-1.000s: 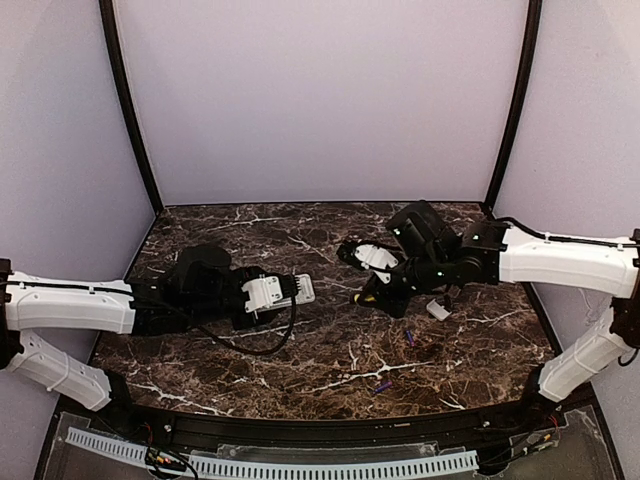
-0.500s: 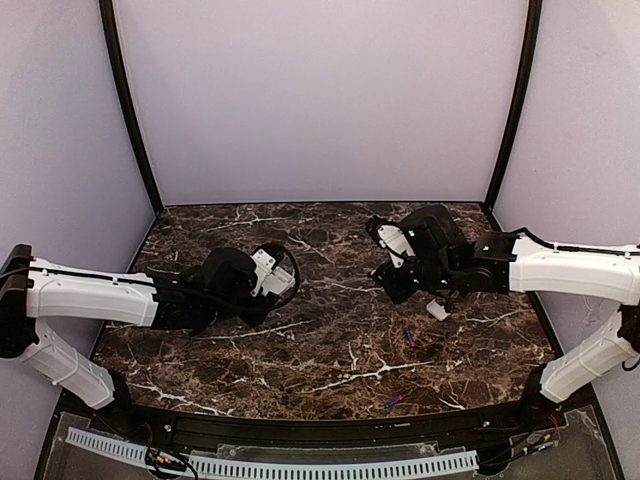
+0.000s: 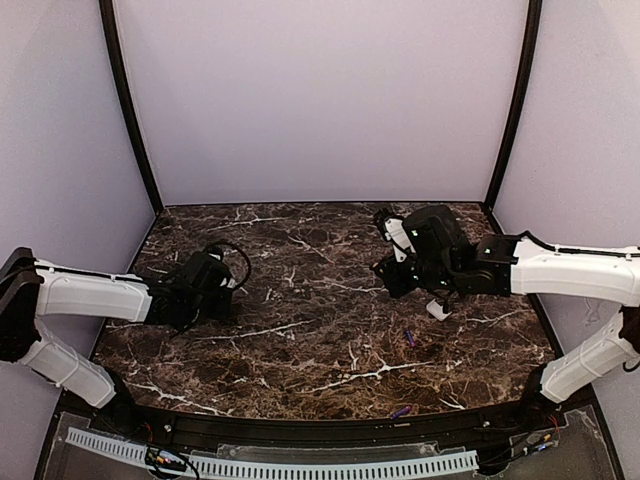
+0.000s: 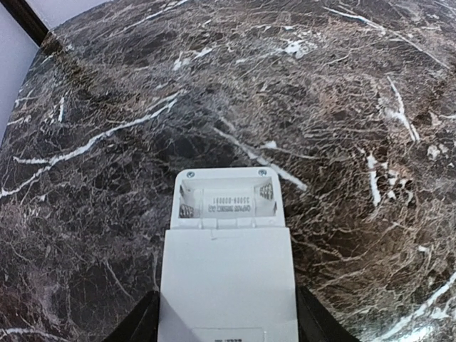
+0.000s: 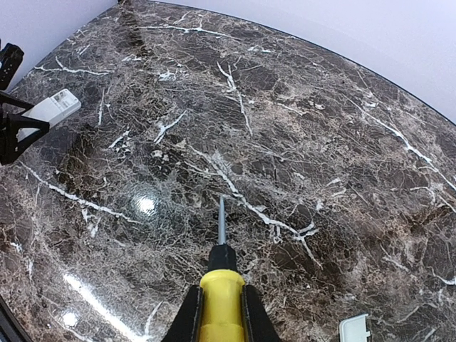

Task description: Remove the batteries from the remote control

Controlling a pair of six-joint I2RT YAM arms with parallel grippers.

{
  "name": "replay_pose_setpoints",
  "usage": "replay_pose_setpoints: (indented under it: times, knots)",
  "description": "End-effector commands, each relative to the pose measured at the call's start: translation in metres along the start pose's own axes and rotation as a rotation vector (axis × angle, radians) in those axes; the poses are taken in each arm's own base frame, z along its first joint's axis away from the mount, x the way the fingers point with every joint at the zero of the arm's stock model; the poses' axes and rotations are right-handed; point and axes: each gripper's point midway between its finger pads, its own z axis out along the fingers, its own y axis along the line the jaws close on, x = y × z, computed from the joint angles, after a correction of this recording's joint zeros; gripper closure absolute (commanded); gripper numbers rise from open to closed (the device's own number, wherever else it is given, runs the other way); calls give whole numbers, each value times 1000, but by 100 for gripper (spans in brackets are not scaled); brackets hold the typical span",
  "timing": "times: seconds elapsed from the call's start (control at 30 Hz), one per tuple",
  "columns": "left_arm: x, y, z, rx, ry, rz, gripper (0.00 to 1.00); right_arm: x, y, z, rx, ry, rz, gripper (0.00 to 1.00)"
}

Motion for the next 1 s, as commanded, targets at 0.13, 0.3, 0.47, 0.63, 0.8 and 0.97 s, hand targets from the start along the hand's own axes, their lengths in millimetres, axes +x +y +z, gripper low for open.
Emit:
replay_pose_setpoints:
  times: [0.13, 0.3, 0.47, 0.63, 0.8, 0.97]
  knots:
    - [18, 16, 8, -31, 11, -77, 100, -9, -1, 0, -3, -39, 32, 100]
    - [27, 17, 13, -29, 21, -89, 98, -8, 0, 3, -5, -32, 35, 100]
    - [36, 20, 14, -37, 33, -93, 91, -6, 1, 6, -7, -26, 35, 100]
    - [44, 22, 15, -33, 37, -89, 82, -7, 2, 7, -9, -24, 36, 100]
    - [51, 23, 16, -29, 43, -87, 73, -6, 2, 8, -10, -20, 36, 100]
    - [54, 23, 16, -26, 44, -90, 58, -5, 3, 8, -13, -19, 39, 100]
